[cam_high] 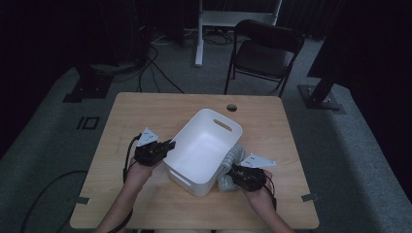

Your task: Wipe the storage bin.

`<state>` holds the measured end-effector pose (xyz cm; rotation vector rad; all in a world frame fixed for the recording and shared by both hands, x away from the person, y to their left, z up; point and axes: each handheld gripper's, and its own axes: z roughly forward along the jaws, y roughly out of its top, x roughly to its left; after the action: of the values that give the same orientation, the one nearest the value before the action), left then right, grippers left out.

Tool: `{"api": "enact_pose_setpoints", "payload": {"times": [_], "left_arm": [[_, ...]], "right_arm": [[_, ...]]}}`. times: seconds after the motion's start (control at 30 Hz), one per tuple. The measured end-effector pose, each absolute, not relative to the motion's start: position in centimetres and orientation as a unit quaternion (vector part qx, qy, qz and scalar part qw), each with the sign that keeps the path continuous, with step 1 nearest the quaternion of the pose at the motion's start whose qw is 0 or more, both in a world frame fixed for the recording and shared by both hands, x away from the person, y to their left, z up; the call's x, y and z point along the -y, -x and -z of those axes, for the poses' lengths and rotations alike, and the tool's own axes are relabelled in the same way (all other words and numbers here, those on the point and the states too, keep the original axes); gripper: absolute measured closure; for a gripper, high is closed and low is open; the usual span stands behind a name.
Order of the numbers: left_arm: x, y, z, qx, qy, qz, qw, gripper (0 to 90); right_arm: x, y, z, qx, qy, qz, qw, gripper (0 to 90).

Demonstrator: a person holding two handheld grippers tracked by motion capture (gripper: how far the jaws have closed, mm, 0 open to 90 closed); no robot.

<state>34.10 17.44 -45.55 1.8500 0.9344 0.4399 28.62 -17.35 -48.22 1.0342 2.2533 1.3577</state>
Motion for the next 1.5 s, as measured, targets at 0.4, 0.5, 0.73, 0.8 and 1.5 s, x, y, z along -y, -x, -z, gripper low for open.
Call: {"api": "enact_pose_setpoints", "payload": {"times": [0.4,0.5,0.73,0.8,1.5], "left_arm": [[-17.3,-34.1,45.6,-0.387,-0.76,-0.185,0.488,82.1],[-17.3,-34.1,45.5,-0.389,-0.759,-0.187,0.487,82.1],[-17.3,-34.1,45.5,-0.392,-0.758,-0.191,0.485,82.1],[-17.3,-34.2,45.5,-0.393,-0.758,-0.194,0.484,82.1],[-17.2,-34.1,45.5,-0.402,-0.753,-0.202,0.48,82.0]], "right_arm": [[17.4,-29.3,49.0,-0.788,-0.373,-0.47,0.142,75.4],[17.4,-29.5,49.4,-0.793,-0.374,-0.46,0.138,75.4],[17.4,-30.1,50.0,-0.793,-0.385,-0.455,0.127,75.4],[17.2,-30.4,50.3,-0.796,-0.388,-0.447,0.127,75.3],[17.6,-29.8,49.0,-0.79,-0.39,-0.457,0.124,75.0]]}}
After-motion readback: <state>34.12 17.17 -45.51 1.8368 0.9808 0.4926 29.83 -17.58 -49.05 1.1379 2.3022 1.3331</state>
